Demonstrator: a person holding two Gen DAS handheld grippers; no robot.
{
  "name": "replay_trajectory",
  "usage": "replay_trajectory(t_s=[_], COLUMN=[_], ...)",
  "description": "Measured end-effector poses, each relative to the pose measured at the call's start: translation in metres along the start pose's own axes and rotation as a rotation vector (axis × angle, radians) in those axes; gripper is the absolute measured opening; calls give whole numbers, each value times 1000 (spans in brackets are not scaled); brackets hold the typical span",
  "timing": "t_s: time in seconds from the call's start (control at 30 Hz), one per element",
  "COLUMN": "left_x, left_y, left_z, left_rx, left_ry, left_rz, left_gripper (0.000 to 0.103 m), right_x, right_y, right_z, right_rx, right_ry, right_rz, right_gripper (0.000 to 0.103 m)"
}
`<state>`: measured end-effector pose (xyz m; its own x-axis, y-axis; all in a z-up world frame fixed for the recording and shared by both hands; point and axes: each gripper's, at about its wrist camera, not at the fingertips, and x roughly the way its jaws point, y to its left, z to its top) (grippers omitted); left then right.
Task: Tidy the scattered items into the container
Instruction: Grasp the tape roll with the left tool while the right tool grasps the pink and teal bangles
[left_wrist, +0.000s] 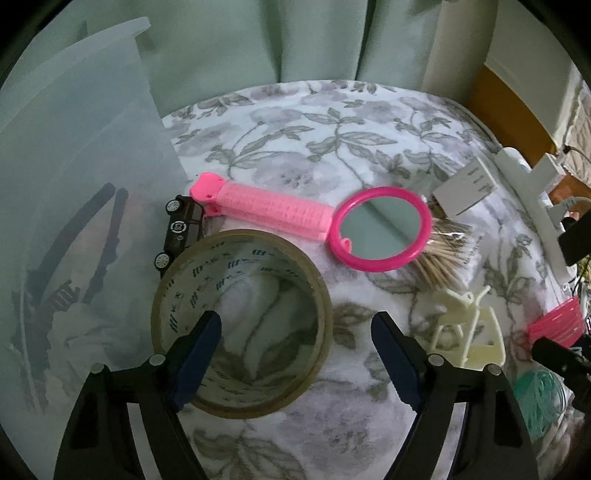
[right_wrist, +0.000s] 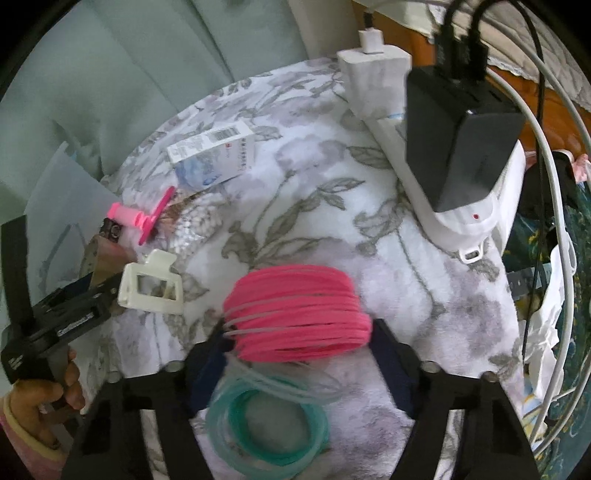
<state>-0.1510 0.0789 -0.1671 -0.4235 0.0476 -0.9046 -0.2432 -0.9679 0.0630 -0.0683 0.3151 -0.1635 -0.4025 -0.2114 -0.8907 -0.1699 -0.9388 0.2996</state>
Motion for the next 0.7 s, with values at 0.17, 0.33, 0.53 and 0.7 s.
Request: replay_trajectory(t_s=[0.17, 0.33, 0.53, 0.7], left_x=[3, 0, -9, -22], left_y=[7, 0, 0, 4], left_z=[3, 1, -3, -5], left_rx=[-30, -16, -26, -47], left_ry=[27, 30, 17, -3], left_rz=[-36, -70, -83, -105], left_gripper=[40, 17, 9, 9], right_x=[-1, -4, -22, -35], right_y=[1, 0, -2, 4], right_z=[-1, -2, -2, 0], right_rx=[9, 27, 41, 37], right_ry=[-4, -13, -57, -89], right_rz=[7, 19, 30, 40], right_gripper=[66, 64, 64, 64])
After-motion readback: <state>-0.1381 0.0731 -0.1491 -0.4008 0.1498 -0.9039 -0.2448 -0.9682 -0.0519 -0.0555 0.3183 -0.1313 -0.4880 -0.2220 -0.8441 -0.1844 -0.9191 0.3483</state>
